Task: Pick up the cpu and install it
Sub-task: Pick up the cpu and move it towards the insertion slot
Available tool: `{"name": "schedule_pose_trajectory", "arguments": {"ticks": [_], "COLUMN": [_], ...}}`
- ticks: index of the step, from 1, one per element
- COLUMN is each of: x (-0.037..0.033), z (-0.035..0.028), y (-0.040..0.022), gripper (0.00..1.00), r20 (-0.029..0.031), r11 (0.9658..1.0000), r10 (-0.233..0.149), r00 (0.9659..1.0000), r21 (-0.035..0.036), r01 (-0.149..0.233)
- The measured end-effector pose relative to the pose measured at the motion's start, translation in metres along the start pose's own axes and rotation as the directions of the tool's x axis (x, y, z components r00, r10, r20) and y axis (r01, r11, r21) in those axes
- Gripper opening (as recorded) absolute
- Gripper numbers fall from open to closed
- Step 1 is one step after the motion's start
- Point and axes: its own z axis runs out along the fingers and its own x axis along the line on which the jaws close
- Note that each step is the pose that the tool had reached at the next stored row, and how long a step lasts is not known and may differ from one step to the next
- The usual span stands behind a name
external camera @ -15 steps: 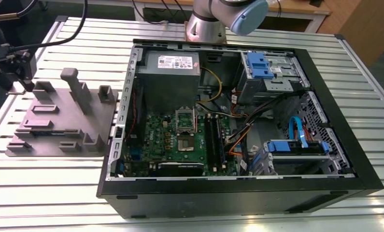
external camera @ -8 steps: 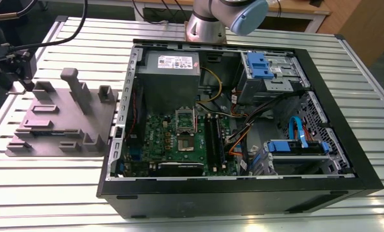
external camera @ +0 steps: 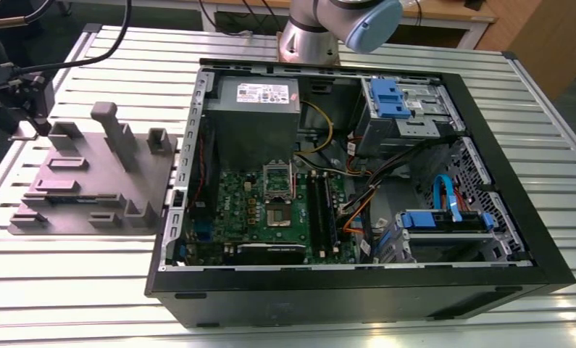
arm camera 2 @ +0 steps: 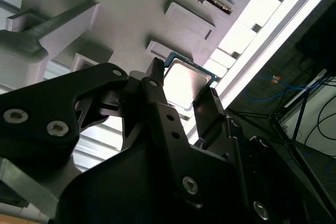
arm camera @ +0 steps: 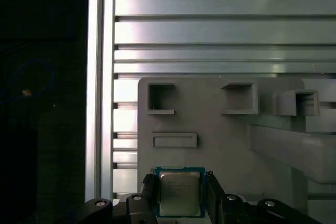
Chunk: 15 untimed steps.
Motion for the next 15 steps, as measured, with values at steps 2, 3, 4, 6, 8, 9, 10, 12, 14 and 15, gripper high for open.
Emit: {"name": "schedule_pose_trajectory", "arguments": {"ticks": [2, 3, 4, 6, 8, 9, 10, 12, 14, 15], "x": [0.0000, 0.0001, 0.0001, 0.0001, 0.0002, 0.0002, 0.0002, 0.0002, 0.0002, 0.0002], "z": [-0.0027, -0.0039, -0.0050, -0.0070, -0.0084, -0.0088, -0.0092, -0.0103, -0.0112, -0.0116], "y": [0.0002, 0.0003, 0.0004, 0.0005, 0.0006, 0.0006, 0.0007, 0.0007, 0.0008, 0.0008], "gripper": [0.47, 0.47, 0.47, 0.47, 0.47, 0.47, 0.47, 0.47, 0.47, 0.47], "r20": [0.0000, 0.0002, 0.0002, 0.0001, 0.0001, 0.0002, 0.0003, 0.0000, 0.0002, 0.0002], "r11": [1.0000, 1.0000, 1.0000, 1.0000, 1.0000, 1.0000, 1.0000, 1.0000, 1.0000, 1.0000], "r10": [0.000, 0.000, 0.000, 0.000, 0.000, 0.000, 0.000, 0.000, 0.000, 0.000], "r00": [1.0000, 1.0000, 1.0000, 1.0000, 1.0000, 1.0000, 1.0000, 1.0000, 1.0000, 1.0000], "r21": [0.0000, -0.0001, -0.0001, -0.0001, -0.0001, -0.0002, -0.0002, 0.0000, -0.0001, -0.0001], "r01": [0.000, 0.000, 0.000, 0.000, 0.000, 0.000, 0.000, 0.000, 0.000, 0.000]}}
